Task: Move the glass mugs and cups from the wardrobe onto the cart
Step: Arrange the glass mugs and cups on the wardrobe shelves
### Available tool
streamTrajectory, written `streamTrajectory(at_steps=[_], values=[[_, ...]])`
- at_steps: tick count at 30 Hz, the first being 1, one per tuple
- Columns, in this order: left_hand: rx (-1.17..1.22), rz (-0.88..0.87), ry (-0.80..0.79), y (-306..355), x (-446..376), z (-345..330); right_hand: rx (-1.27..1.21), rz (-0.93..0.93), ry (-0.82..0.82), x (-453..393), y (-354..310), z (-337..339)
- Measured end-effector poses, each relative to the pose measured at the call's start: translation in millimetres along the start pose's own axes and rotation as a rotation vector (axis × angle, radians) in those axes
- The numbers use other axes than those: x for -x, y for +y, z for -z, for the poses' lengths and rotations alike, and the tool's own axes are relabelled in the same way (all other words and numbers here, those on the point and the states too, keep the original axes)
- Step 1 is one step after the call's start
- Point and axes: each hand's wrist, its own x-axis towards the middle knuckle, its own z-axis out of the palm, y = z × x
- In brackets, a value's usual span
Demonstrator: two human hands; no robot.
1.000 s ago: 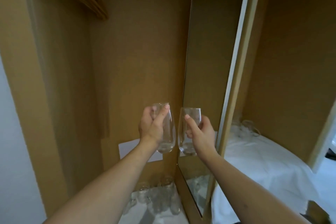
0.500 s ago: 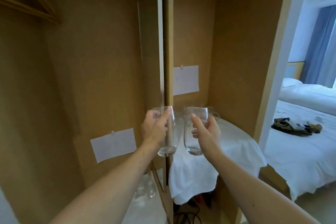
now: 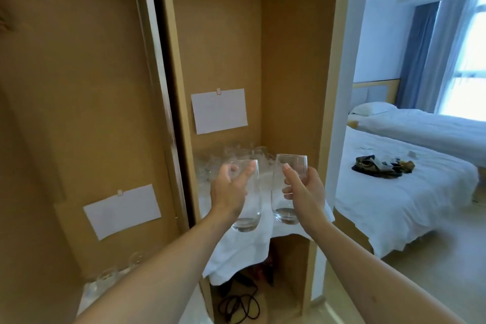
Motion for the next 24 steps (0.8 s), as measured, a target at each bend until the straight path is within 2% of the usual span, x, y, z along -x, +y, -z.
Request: streamTrajectory(at_steps=[11,15,24], values=[[-0.053,0.067,-0.084,-42,-46,-57,0.003,-0.063,0.031,-46,47,11],[-0.013,0.137,-0.094,-64,-79,-81,0.093,-0.084,0.024,-74,67,5],[-0.013,0.184,-0.1,-110,-163,-105,0.206,-0.137,-0.02,-144,100,-40]])
